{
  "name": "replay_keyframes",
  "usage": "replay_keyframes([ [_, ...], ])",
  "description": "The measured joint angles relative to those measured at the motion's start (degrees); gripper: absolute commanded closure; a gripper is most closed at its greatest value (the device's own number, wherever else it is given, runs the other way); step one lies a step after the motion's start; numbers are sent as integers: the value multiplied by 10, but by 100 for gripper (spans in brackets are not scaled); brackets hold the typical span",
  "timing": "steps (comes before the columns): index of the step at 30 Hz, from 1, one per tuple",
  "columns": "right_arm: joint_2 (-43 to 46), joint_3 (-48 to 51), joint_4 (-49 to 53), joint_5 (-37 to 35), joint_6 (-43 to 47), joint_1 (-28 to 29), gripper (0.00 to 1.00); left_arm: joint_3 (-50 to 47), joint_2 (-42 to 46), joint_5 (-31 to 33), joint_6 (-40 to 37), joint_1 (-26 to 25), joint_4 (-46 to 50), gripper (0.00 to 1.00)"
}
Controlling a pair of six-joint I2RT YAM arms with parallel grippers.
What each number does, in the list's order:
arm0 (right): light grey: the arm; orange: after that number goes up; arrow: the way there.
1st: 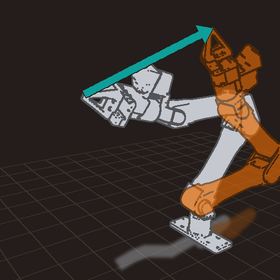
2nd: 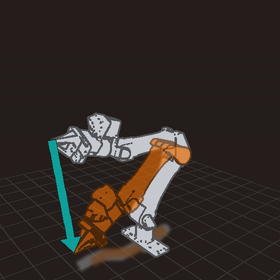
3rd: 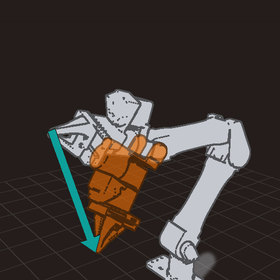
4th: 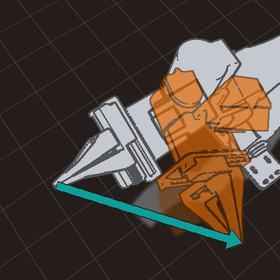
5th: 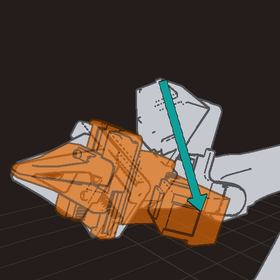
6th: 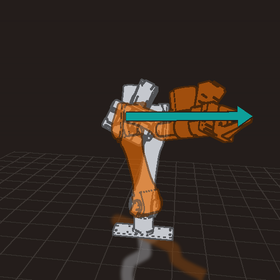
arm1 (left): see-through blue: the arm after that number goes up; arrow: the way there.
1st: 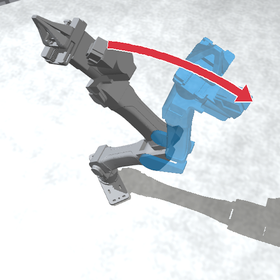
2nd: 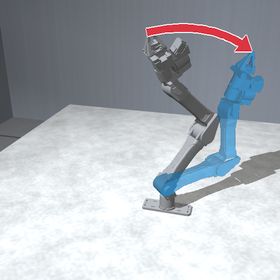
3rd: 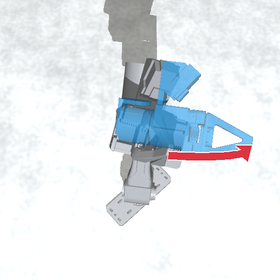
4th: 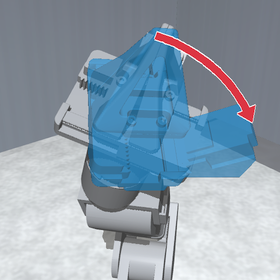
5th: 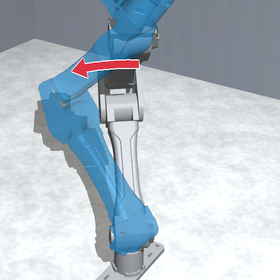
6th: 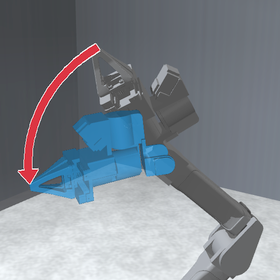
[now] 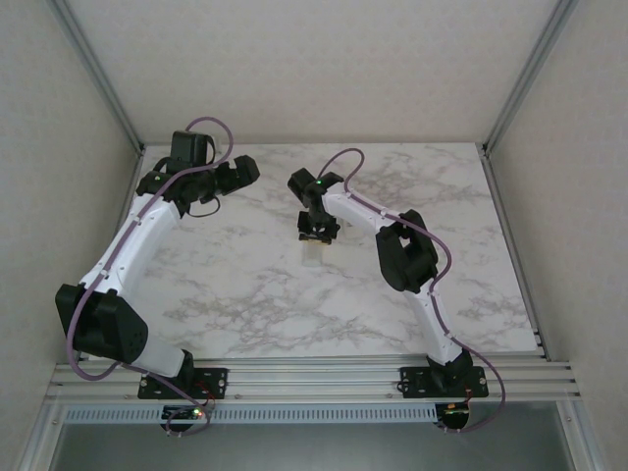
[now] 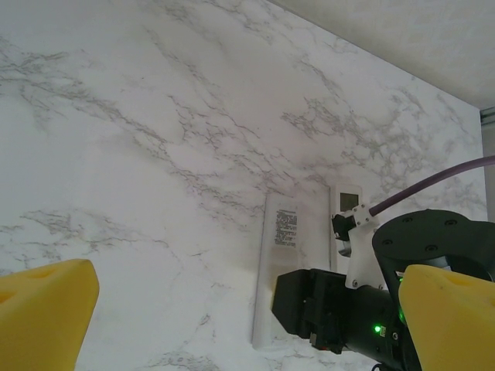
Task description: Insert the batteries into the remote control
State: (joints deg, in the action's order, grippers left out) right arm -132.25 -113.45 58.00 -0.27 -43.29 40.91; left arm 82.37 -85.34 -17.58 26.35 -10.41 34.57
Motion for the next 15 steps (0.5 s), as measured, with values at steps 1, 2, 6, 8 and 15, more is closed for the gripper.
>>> replay_keyframes([
  [1, 3, 6, -2, -3, -5, 0, 20, 0, 0, 0, 0, 0, 0, 0],
  [2, 8, 13, -2, -6, -10, 0, 18, 0, 0, 0, 0, 0, 0, 0],
  [6, 10, 28, -2, -12, -22, 1, 18, 0, 0, 0, 0, 0, 0, 0],
  [8, 9, 29, -2, -12, -25, 3, 20, 0, 0, 0, 0, 0, 0, 0],
  [15, -34, -5, 5, -11, -24, 10, 47, -11, 0, 0, 5, 0, 0, 0],
])
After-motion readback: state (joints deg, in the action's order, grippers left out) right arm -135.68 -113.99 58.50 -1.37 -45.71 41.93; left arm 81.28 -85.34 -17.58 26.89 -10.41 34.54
